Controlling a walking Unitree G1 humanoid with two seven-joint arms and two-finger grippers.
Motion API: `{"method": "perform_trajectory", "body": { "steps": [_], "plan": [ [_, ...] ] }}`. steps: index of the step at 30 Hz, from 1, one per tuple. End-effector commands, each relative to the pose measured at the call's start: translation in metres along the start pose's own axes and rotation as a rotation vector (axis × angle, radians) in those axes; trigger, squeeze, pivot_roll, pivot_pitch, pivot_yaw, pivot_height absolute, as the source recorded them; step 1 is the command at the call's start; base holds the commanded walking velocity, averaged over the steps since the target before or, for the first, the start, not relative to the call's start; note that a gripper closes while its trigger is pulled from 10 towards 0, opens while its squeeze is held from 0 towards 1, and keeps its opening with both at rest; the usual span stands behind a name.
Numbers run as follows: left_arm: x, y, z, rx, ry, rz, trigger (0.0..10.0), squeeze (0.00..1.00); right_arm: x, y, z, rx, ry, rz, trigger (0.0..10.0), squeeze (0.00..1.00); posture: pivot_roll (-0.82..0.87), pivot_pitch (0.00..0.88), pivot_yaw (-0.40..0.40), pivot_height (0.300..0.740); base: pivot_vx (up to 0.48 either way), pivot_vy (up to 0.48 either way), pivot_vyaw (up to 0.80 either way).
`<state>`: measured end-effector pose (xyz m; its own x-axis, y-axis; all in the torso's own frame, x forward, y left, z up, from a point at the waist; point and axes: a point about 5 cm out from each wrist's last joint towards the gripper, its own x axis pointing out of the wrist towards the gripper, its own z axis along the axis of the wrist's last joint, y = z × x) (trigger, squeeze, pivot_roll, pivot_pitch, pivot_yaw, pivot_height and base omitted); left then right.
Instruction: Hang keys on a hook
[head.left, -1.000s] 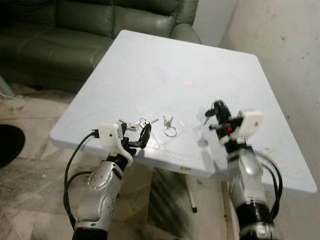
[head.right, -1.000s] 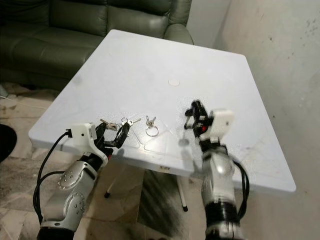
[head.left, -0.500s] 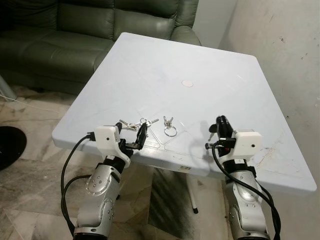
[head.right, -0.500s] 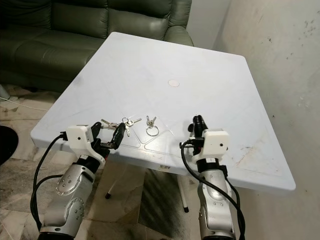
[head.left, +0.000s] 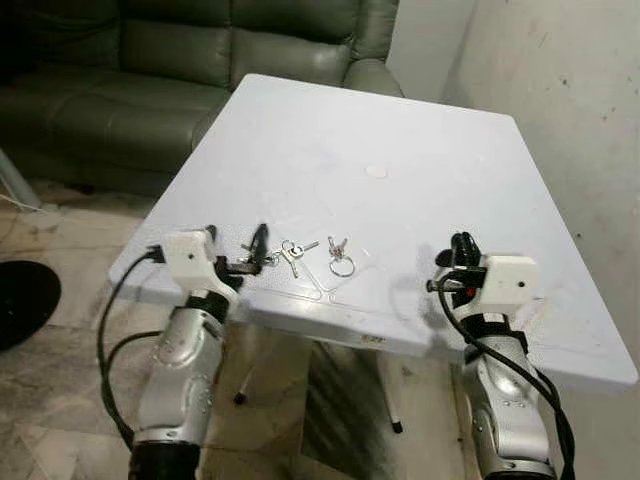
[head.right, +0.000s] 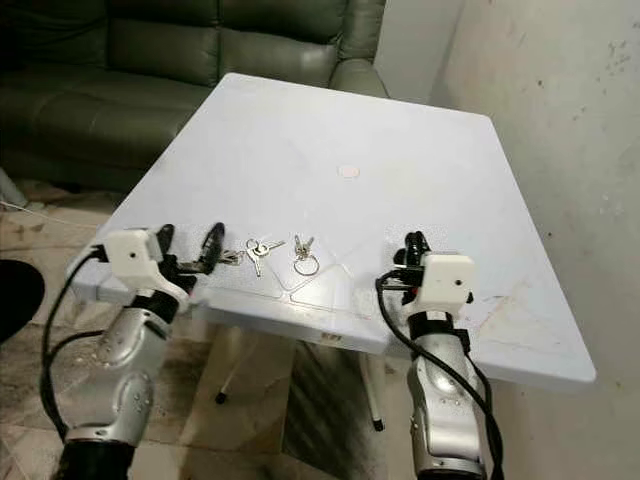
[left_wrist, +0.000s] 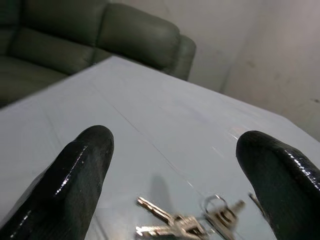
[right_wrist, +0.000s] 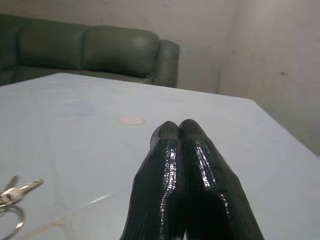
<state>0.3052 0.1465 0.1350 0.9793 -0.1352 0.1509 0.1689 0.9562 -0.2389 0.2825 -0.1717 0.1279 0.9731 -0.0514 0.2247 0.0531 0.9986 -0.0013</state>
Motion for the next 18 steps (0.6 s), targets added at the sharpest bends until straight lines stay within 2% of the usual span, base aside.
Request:
{"method": "perform_trajectory", "body": {
  "steps": [1,6,14,16,18],
  "plan": [
    [0.005,0.0,-0.001,-0.007,0.014,0.004,10.0,0.0,0.004,-0.008,0.008,-0.029,-0.026,-0.028,10.0,0.0,0.04,0.0,-0.088,0.74,0.0,0.0,0.0],
    [0.013,0.009,0.0,-0.005,0.023,0.035,10.0,0.0,0.007,-0.013,0.006,-0.034,-0.003,-0.039,10.0,0.0,0.03,0.0,-0.081,0.74,0.0,0.0,0.0],
    [0.013,0.013,-0.005,-0.022,0.046,0.06,10.0,0.0,0.005,-0.009,0.0,-0.037,0.041,-0.017,10.0,0.0,0.03,0.0,-0.083,0.74,0.0,0.036,0.0],
    [0.013,0.014,-0.007,-0.023,0.05,0.063,10.0,0.0,0.006,-0.006,-0.003,-0.032,0.056,-0.01,10.0,0.0,0.03,0.0,-0.083,0.74,0.0,0.0,-0.8],
    [0.013,0.014,-0.007,-0.023,0.051,0.068,10.0,0.0,0.007,-0.006,-0.003,-0.028,0.069,-0.005,10.0,0.0,0.03,0.0,-0.086,0.74,0.0,0.48,-0.8]
  ]
}}
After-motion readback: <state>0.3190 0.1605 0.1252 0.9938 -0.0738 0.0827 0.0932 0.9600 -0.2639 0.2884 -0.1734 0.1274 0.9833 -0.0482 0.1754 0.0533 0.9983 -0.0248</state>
